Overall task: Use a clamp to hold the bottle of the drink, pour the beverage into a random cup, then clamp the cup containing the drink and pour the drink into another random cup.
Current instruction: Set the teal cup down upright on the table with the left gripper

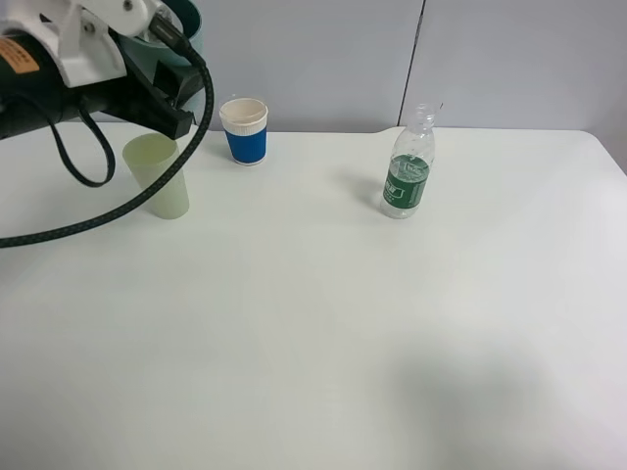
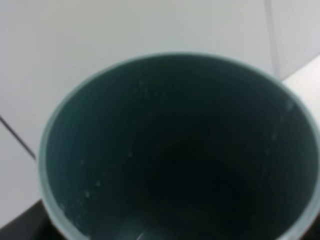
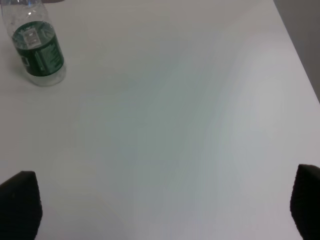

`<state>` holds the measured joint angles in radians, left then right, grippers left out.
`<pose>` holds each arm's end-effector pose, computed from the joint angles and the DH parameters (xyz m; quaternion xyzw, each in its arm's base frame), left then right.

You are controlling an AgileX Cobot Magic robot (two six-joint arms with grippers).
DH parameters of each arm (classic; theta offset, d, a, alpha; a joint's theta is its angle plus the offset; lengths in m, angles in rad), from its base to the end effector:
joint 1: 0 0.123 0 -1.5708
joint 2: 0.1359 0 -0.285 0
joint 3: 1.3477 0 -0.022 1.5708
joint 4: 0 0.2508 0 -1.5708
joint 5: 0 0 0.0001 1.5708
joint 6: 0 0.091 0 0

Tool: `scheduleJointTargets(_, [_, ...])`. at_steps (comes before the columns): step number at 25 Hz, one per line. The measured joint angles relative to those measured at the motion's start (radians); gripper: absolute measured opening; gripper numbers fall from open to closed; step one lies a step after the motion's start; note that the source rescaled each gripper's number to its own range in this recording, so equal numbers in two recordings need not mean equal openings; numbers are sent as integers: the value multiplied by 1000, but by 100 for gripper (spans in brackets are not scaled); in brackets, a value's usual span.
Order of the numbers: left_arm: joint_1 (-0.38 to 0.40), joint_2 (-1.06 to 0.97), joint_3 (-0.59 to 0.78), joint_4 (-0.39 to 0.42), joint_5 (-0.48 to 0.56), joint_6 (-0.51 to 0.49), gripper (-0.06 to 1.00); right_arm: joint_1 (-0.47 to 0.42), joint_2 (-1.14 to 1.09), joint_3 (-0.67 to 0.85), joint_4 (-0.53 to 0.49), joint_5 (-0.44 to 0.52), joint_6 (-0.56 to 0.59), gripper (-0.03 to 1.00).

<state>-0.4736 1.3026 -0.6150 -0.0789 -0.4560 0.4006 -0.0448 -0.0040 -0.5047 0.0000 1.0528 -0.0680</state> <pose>0.2433 -0.1211 0.2687 0.2853 0.7008 -0.0339 0.6529 -0.0057 0.0003 0.2792 -0.0098 0.8488 -0.0298 0.5278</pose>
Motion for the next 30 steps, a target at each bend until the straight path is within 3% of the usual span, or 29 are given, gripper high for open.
scheduleJointTargets(2, [0,-24,38,142,-3,-181,3,0,0,0,0,0,0,100])
scheduleJointTargets(6, [0,-35,101,408,-17,-409,3,0,0,0,0,0,0,100])
scheduleJointTargets(10, [0,-35,128,525,-17,-591,3,0,0,0,0,0,0,100])
scheduleJointTargets(13, [0,-36,142,538,-23,-645,3,0,0,0,0,0,0,100])
scheduleJointTargets(18, [0,-33,175,517,-55,-643,3,0,0,0,0,0,0,100])
scheduleJointTargets(26, [0,53,292,375,-249,-596,3,0,0,0,0,0,0,100])
scheduleJointTargets(30, [0,132,319,360,-359,-587,3,0,0,0,0,0,0,100])
